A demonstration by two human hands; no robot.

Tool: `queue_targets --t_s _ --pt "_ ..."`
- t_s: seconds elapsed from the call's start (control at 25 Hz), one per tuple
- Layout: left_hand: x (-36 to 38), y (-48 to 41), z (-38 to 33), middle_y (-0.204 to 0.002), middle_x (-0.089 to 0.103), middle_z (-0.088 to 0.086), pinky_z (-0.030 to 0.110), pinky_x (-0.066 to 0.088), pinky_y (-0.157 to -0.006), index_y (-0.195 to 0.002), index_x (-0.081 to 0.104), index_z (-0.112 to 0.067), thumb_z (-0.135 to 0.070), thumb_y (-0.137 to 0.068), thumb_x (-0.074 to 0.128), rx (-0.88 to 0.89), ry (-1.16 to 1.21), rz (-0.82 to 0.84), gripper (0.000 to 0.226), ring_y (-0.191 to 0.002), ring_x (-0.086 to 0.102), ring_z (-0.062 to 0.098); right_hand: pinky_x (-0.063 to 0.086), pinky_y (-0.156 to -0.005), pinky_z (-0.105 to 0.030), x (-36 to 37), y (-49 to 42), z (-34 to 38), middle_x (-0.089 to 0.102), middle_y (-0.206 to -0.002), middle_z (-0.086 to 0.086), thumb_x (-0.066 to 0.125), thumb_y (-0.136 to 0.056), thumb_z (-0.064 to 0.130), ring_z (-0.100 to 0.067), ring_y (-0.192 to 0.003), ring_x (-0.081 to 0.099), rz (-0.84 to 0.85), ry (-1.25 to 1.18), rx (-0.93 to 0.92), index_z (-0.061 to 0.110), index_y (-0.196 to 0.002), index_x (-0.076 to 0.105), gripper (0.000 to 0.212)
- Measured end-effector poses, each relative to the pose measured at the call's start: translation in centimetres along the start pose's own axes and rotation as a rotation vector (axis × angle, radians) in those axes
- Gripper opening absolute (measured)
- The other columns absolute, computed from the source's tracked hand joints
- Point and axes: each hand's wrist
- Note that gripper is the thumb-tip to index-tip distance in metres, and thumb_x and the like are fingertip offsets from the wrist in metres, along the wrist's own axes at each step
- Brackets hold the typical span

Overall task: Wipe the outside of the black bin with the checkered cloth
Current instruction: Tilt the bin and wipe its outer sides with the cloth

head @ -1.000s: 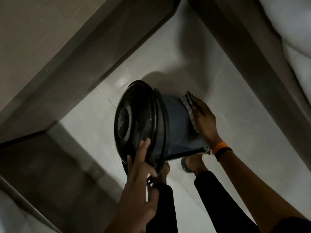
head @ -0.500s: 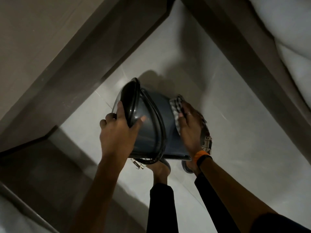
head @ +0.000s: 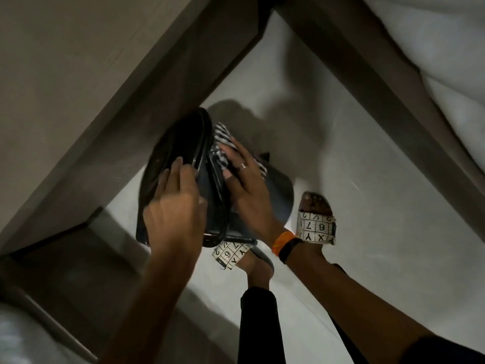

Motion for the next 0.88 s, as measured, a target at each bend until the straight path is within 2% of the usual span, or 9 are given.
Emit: queue_targets --t_s 0.08,0.16,0.24,0.4,0.48,0.56,0.64,0.76,0.88 --pt "0.2 2.9 -0.3 -0.142 0.058 0.026 0.059 0.061 -0.075 -0.116 0.055 -0.004 -0.002 -0.084 0.063 -0.056 0.031 -0.058 0.033 -0.122 0.063 0.048 0.033 -0.125 -0.051 -0.2 0.0 -1.3 0.035 -0.165 0.01 0.046 -0.109 0.03 -0.023 -0.153 0.038 0.051 0.08 -0.04 0.032 -0.155 0.042 0.046" --pt "0.7 5.2 -0.3 -0.152 0.048 0.025 0.061 0.061 -0.079 -0.099 0.067 -0.005 0.001 -0.089 0.063 -0.099 0.031 -0.057 0.012 -0.135 0.052 0.047 0.036 -0.125 -0.048 -2.0 -1.2 -3.5 0.048 -0.16 -0.006 0.047 -0.111 0.022 -0.026 -0.147 0.047 -0.017 0.071 0.181 0.019 -0.153 0.048 0.042" --pt "1.4 7.0 -0.1 -0.153 0.048 0.023 0.055 0.062 -0.084 -0.085 0.071 -0.008 0.003 -0.091 0.064 -0.086 0.079 -0.032 0.015 -0.138 0.05 0.045 0.032 -0.128 -0.043 -3.4 -2.1 -4.5 0.052 -0.158 -0.006 0.045 -0.112 0.025 -0.025 -0.148 0.048 -0.036 -0.047 0.41 0.018 -0.151 0.051 0.04" --pt "2.4 8.5 -0.1 -0.153 0.051 0.017 0.047 0.062 -0.077 -0.081 0.07 -0.013 0.008 -0.085 0.07 -0.026 0.088 0.016 0.021 -0.141 0.046 0.042 0.027 -0.122 -0.034 -0.3 1.4 -0.6 0.028 -0.164 0.024 0.038 -0.107 0.049 0.001 -0.153 0.025 0.012 -0.024 0.065 0.052 -0.151 0.033 0.045" --pt "2.8 9.5 -0.3 -0.152 0.051 0.018 0.046 0.058 -0.09 -0.091 0.075 -0.01 0.004 -0.09 0.063 0.07 -0.018 0.045 0.019 -0.143 0.041 0.047 0.018 -0.121 -0.032 0.5 3.1 -0.6 0.021 -0.163 0.036 0.036 -0.107 0.053 0.015 -0.15 0.015 0.035 -0.011 -0.033 0.06 -0.15 0.03 0.044" --pt "2.7 10.5 -0.4 -0.148 0.056 0.017 0.043 0.054 -0.098 -0.098 0.078 -0.01 0.002 -0.099 0.048 0.107 -0.043 0.071 0.032 -0.14 0.043 0.05 0.03 -0.125 -0.042 -0.8 1.4 -2.8 0.04 -0.163 0.018 0.041 -0.108 0.044 0.001 -0.149 0.034 -0.027 -0.006 0.032 0.049 -0.151 0.038 0.043" --pt "2.2 11.2 -0.7 -0.146 0.058 0.013 0.041 0.055 -0.097 -0.099 0.08 -0.012 0.003 -0.099 0.042 0.095 -0.078 0.115 0.041 -0.141 0.043 0.047 0.035 -0.126 -0.046 -2.8 -1.3 -5.6 0.051 -0.159 0.003 0.046 -0.11 0.038 -0.015 -0.146 0.048 -0.043 -0.018 0.294 0.032 -0.152 0.048 0.043" --pt "1.3 12.0 -1.1 -0.137 0.066 0.008 0.038 0.063 -0.082 -0.093 0.083 -0.012 0.01 -0.085 0.07 0.172 -0.073 0.175 0.027 -0.134 0.052 0.045 0.026 -0.13 -0.036 -4.9 -2.5 -7.7 0.042 -0.166 0.003 0.044 -0.11 0.043 -0.02 -0.154 0.039 0.009 -0.054 0.562 0.027 -0.156 0.045 0.048" --pt "1.2 12.9 -1.1 -0.131 0.07 0.008 0.039 0.064 -0.074 -0.088 0.083 -0.011 0.009 -0.069 0.086 0.208 -0.05 0.197 0.028 -0.126 0.059 0.046 0.033 -0.127 -0.043 -3.9 0.9 -4.7 0.047 -0.161 -0.001 0.042 -0.112 0.034 -0.022 -0.148 0.045 -0.063 -0.172 0.512 0.029 -0.154 0.047 0.042"
Point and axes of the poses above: each hand's wrist, its own y-axis away from the middle knuckle, its own x-axis out of the palm, z = x × y
